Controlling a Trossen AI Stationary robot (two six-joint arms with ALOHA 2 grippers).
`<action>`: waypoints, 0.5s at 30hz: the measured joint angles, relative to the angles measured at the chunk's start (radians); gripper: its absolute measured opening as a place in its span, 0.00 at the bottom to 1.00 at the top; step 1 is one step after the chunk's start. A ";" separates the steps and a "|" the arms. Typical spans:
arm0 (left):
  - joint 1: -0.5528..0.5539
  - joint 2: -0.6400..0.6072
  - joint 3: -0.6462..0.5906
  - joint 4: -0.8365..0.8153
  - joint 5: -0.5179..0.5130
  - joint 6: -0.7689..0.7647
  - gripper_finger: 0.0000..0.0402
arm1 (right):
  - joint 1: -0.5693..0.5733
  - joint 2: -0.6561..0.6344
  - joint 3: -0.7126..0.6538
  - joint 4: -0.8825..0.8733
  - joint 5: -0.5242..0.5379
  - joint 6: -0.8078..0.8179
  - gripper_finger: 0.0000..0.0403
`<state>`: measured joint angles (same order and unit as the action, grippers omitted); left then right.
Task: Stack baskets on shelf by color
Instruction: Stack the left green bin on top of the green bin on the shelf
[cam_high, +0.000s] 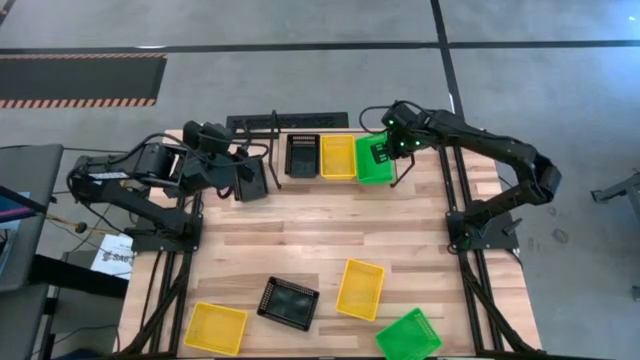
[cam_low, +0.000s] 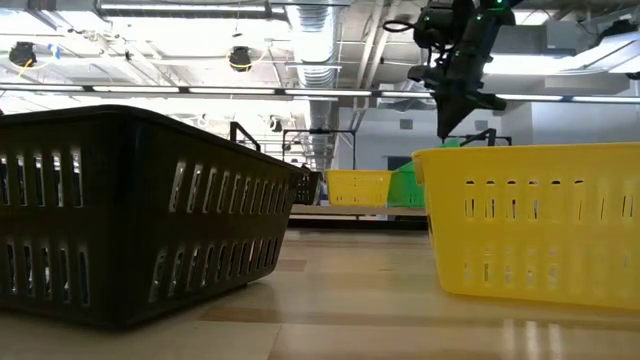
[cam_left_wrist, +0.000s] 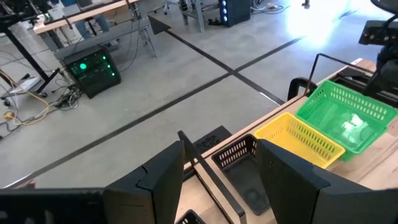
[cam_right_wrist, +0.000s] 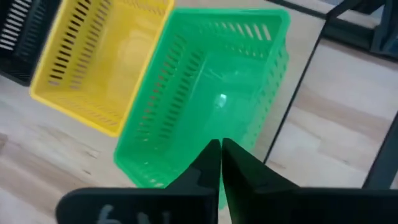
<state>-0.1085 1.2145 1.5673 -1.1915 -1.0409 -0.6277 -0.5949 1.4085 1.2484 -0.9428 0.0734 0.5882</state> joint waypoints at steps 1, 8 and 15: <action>0.000 0.001 0.000 0.000 0.000 0.000 0.47 | 0.000 0.002 0.000 -0.002 0.005 -0.005 0.10; 0.000 0.013 0.000 0.000 0.005 0.001 0.47 | -0.005 0.020 0.000 -0.033 0.006 -0.018 0.24; 0.000 0.019 0.000 0.000 0.006 -0.002 0.47 | -0.001 0.090 0.000 -0.035 0.006 -0.044 0.43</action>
<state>-0.1085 1.2335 1.5677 -1.1912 -1.0344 -0.6296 -0.5963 1.4983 1.2484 -0.9778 0.0797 0.5442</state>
